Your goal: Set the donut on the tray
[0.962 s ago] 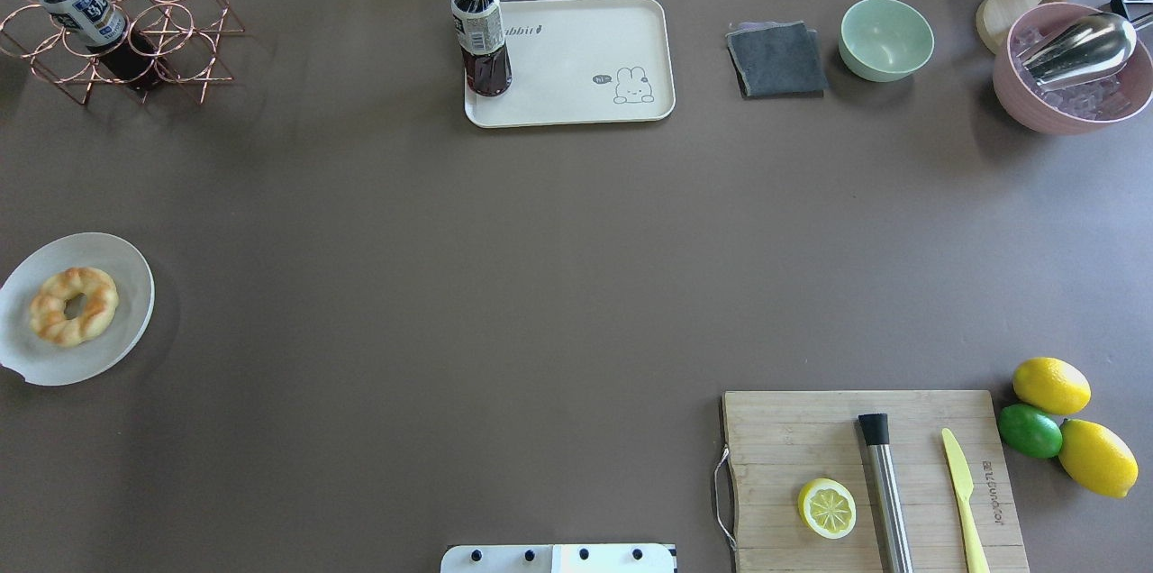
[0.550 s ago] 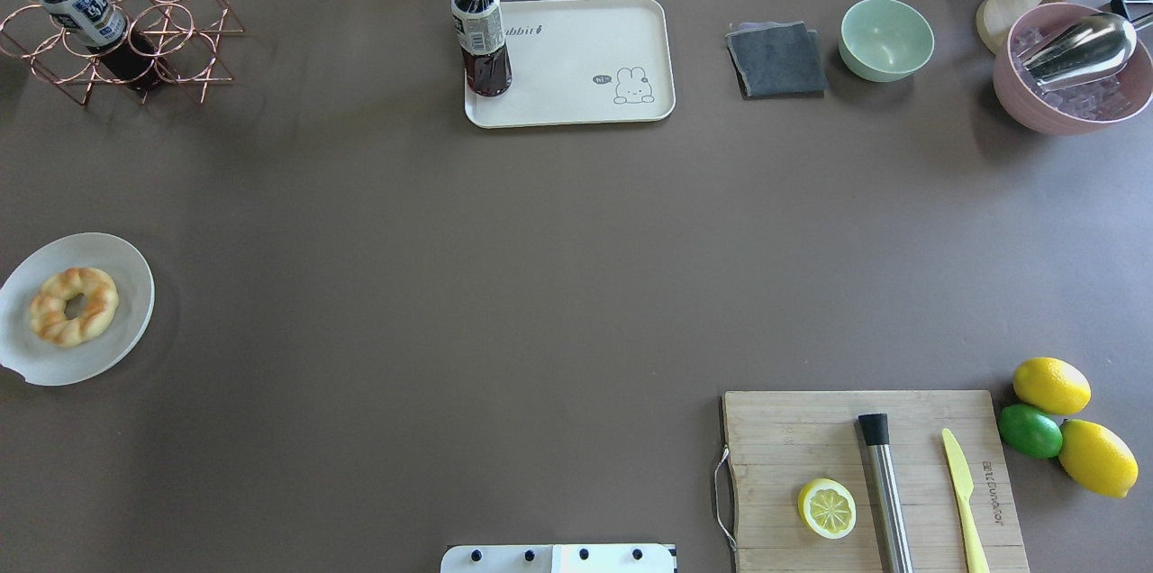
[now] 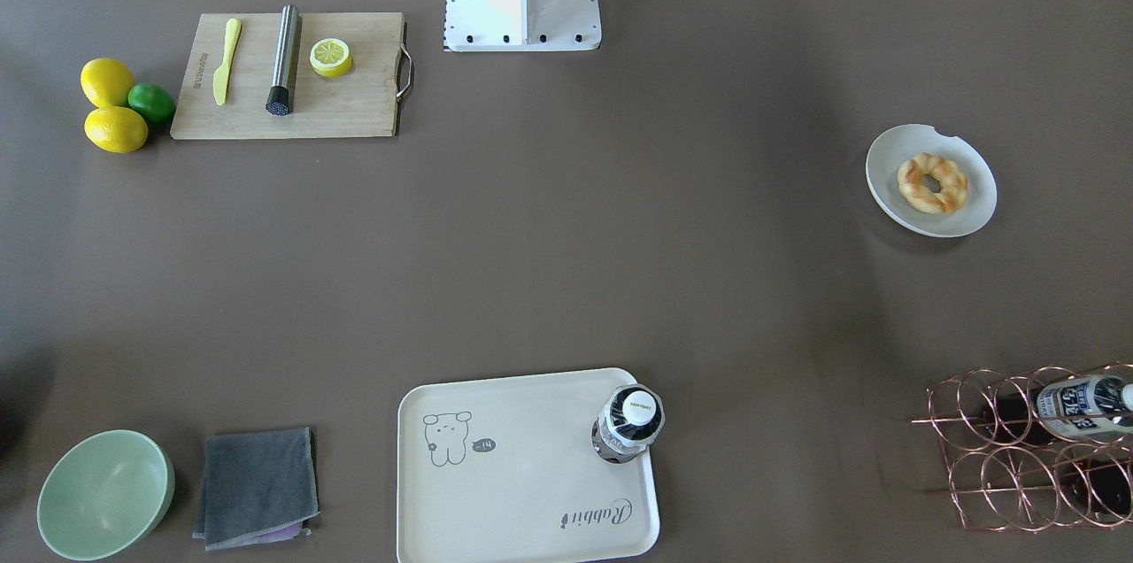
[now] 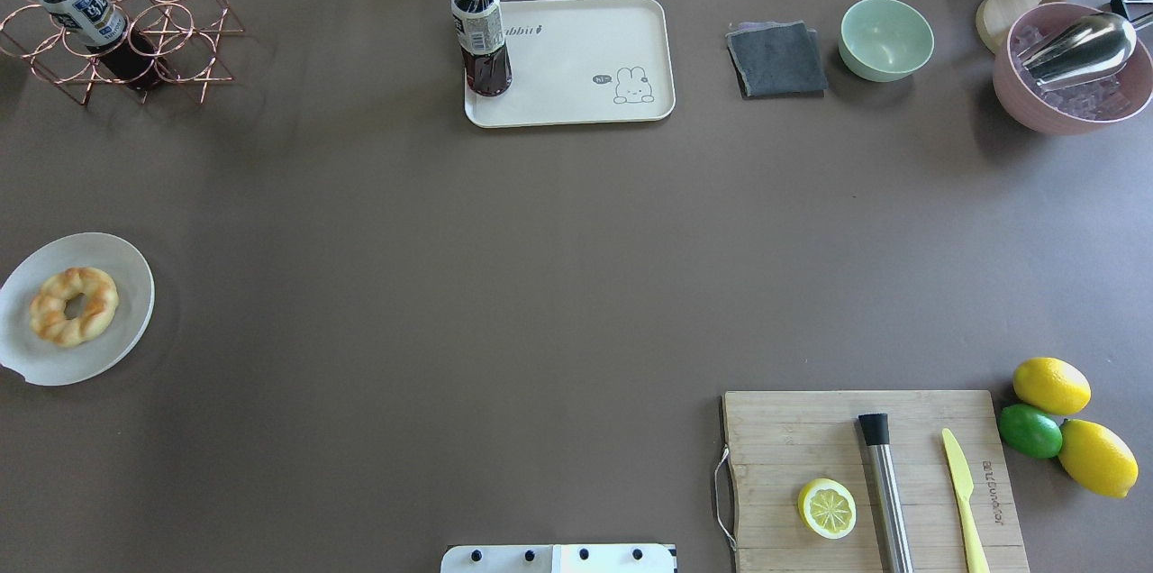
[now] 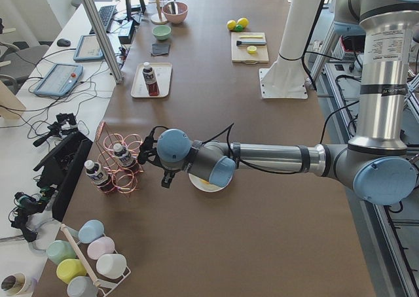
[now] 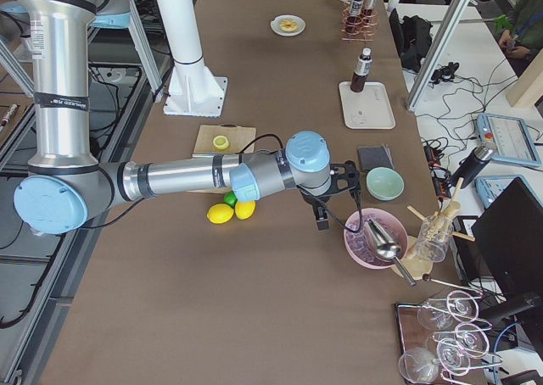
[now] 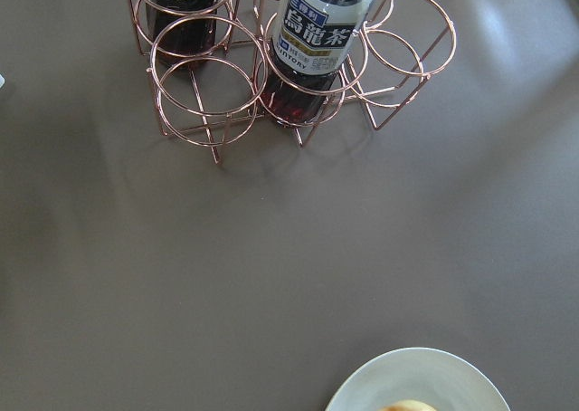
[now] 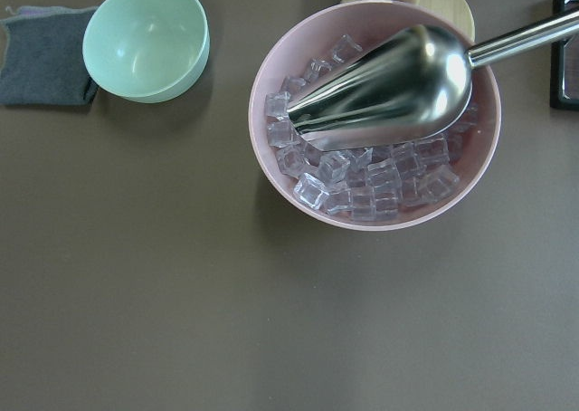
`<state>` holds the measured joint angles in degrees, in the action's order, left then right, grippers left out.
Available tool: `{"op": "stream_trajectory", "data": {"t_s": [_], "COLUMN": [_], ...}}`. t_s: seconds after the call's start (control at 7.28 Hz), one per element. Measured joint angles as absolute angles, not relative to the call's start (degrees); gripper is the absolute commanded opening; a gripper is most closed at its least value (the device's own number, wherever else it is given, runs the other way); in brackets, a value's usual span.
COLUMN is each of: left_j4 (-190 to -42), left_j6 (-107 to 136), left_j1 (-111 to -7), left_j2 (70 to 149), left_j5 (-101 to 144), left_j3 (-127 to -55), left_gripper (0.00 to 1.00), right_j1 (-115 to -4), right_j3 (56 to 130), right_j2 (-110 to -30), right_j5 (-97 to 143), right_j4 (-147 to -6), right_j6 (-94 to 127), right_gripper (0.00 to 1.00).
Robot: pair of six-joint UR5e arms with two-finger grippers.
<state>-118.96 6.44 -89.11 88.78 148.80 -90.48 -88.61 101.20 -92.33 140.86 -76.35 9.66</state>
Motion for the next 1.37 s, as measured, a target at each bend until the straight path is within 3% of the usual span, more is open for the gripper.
{"op": "stream_trajectory", "data": {"t_s": [0.41, 0.82, 1.1, 1.37], "left_j4": [-124.37, -141.23, -155.18, -161.81], "left_j6": [9.63, 20.45, 28.52, 33.42], "left_j1": [-83.64, -75.56, -70.04, -68.37], "left_j2": [87.93, 86.59, 84.75, 82.52], "left_j5": [137.73, 136.51, 137.35, 140.25], "left_j3": [-88.68, -78.68, -72.98, -72.22], "left_gripper": [0.98, 0.94, 0.8, 0.62], "right_j1": [-81.53, -74.63, -72.46, -72.12], "right_j3": [103.48, 104.23, 104.23, 104.31], "right_j2": [-91.61, -92.11, -93.79, -94.53], "right_j5": [135.53, 132.67, 133.15, 133.7], "right_j4": [-76.27, -71.0, -66.66, -65.33], "right_j6": [14.91, 24.43, 26.87, 27.24], "right_gripper": [1.0, 1.0, 1.0, 1.0]}}
